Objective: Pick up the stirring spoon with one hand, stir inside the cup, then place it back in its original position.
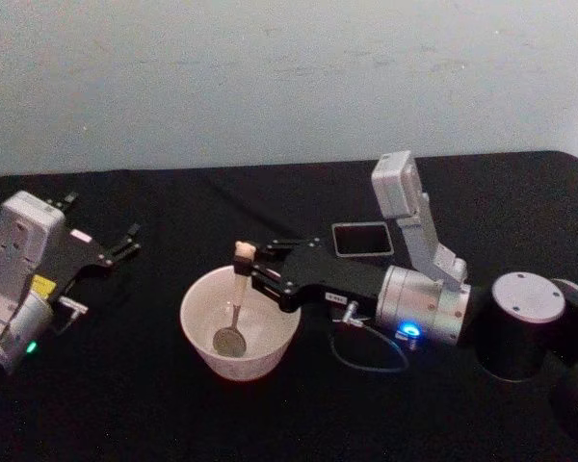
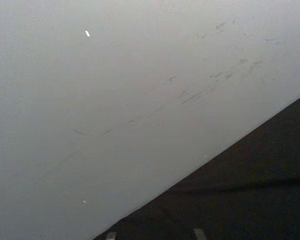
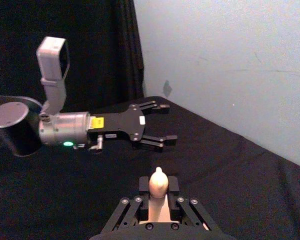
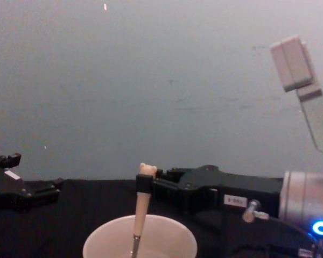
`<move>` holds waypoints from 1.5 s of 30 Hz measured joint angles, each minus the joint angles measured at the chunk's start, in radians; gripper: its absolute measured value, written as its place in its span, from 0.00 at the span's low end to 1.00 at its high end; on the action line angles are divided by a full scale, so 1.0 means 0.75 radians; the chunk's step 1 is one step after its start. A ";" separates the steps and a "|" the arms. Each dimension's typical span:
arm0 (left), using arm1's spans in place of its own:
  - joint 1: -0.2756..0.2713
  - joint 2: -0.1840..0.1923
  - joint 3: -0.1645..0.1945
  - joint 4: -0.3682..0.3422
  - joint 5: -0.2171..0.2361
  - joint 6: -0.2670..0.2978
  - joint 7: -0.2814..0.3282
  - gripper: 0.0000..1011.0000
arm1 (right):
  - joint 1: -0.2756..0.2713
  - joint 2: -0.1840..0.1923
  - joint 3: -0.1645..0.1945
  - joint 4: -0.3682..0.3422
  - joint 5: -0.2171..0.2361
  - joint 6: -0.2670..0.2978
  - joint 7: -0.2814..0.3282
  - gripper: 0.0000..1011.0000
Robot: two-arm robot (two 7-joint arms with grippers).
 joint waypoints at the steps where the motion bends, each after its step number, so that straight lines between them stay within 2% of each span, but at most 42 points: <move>1: 0.000 0.000 0.000 0.000 0.000 0.000 0.000 0.99 | 0.008 -0.017 -0.002 0.017 -0.010 -0.001 -0.008 0.21; 7: 0.000 0.000 0.000 0.000 0.000 0.000 0.000 0.99 | 0.040 -0.073 -0.003 0.084 -0.040 -0.006 -0.039 0.21; 10: 0.000 0.000 0.000 0.000 0.000 0.000 0.000 0.99 | 0.064 -0.112 0.011 0.140 -0.054 -0.008 -0.063 0.21; 17: 0.000 0.000 0.000 0.000 0.000 0.000 0.000 0.99 | 0.085 -0.154 0.056 0.208 -0.064 -0.011 -0.105 0.21; 20: 0.000 0.000 0.000 0.000 0.000 0.000 0.000 0.99 | 0.083 -0.155 0.080 0.214 -0.064 -0.010 -0.119 0.21; 29: 0.000 0.000 0.000 0.000 0.000 0.000 0.000 0.99 | 0.025 -0.087 0.126 0.123 -0.058 0.016 -0.112 0.21; 35: 0.000 0.000 0.000 0.000 0.000 0.000 0.000 0.99 | -0.047 -0.004 0.146 -0.005 -0.019 0.047 -0.067 0.21; 42: 0.000 0.000 0.000 0.000 0.000 0.000 0.000 0.99 | -0.096 0.060 0.141 -0.105 0.038 0.078 -0.011 0.21; 45: 0.000 0.000 0.000 0.000 0.000 0.000 0.000 0.99 | -0.100 0.069 0.129 -0.119 0.052 0.085 0.001 0.21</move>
